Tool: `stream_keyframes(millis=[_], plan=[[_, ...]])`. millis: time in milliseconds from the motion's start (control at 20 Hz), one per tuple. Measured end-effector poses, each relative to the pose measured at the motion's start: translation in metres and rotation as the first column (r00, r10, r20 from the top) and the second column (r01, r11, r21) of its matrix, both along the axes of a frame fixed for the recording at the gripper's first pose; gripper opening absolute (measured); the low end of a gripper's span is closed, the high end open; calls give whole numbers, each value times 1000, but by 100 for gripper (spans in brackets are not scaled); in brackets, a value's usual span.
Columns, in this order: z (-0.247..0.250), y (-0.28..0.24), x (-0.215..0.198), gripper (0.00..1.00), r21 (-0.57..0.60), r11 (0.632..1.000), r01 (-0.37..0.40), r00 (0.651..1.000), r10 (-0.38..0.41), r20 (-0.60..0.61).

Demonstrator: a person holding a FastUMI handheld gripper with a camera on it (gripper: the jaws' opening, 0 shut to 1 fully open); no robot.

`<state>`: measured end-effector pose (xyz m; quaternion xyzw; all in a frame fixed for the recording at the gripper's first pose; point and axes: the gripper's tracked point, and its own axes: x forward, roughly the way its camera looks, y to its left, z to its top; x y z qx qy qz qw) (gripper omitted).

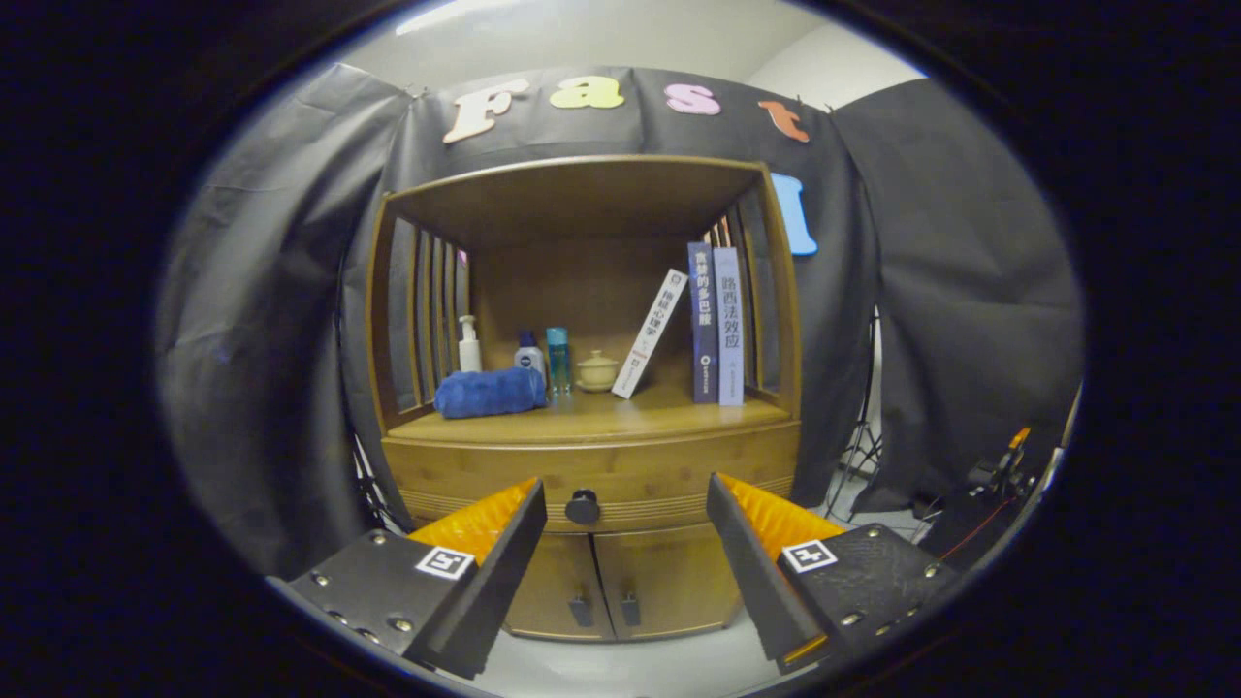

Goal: Pull open the drawer, take out the items inside it, and place them on the countertop above the cabinet.

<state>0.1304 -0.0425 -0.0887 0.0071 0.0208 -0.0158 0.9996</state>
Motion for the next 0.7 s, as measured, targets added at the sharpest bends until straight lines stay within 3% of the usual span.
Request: stream_keyframes(millis=[250,400,550,700], plan=[[-59,9,62,100,-34,999,-15,998,13,-69],[-77,26,101,100,-45,997,-69,996,66,-59],[-98,28,126,100,-102,993,-64,996,57,-70],[-114,37,142,77,-47,994,-103,990,99,-98]])
